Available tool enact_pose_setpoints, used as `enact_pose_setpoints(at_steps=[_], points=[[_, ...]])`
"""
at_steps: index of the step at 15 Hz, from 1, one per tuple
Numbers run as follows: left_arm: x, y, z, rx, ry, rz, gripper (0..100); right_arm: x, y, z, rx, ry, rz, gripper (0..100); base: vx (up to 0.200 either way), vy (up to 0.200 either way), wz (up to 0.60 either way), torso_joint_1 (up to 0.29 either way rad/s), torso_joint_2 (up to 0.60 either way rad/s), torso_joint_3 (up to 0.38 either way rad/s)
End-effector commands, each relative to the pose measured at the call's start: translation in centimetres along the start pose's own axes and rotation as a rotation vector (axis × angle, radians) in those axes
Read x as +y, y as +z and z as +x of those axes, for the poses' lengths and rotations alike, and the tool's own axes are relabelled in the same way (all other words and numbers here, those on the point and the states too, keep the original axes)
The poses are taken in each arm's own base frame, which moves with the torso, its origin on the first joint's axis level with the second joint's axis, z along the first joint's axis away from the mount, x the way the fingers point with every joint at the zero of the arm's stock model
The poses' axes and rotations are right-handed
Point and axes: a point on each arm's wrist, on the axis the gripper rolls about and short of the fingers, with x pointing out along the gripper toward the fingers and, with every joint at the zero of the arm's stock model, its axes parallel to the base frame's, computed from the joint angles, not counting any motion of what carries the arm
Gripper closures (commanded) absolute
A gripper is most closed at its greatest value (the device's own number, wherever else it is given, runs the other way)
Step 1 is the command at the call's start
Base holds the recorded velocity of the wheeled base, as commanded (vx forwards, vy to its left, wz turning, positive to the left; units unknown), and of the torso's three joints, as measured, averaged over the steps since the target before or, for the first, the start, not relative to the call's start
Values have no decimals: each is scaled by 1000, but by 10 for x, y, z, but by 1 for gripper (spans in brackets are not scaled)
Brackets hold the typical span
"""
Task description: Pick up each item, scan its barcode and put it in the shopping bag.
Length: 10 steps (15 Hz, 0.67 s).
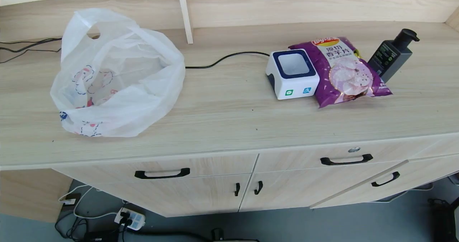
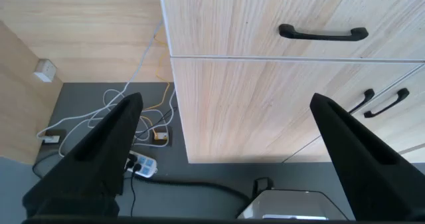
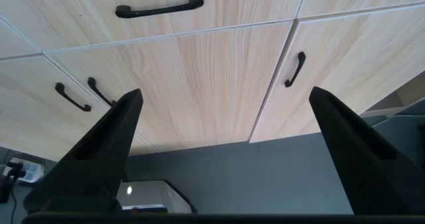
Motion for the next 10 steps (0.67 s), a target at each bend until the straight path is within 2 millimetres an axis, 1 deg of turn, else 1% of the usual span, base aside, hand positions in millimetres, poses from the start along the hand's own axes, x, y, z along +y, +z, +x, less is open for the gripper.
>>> enact_pose_setpoints(at_steps=[1,6,7,8,9,10], points=[[0,0,0,1,2,0,0,0,0,0,2,2,-6,0,0,0,0,0,0,0],[0,0,0,1,2,2,0,0,0,0,2,4,-11,0,200,-200,0,-2,0,2],[0,0,0,1,2,2,0,0,1,0,-5,4,-35,0,0,0,0,0,0,0],[0,0,0,-1,2,2,0,0,15,-3,-56,12,-51,0,0,0,0,0,0,0],[0,0,0,1,2,2,0,2,56,-5,-89,61,-43,0,0,0,0,0,0,0],[0,0,0,1,2,0,0,3,94,2,-87,143,-43,0,0,0,0,0,0,0]])
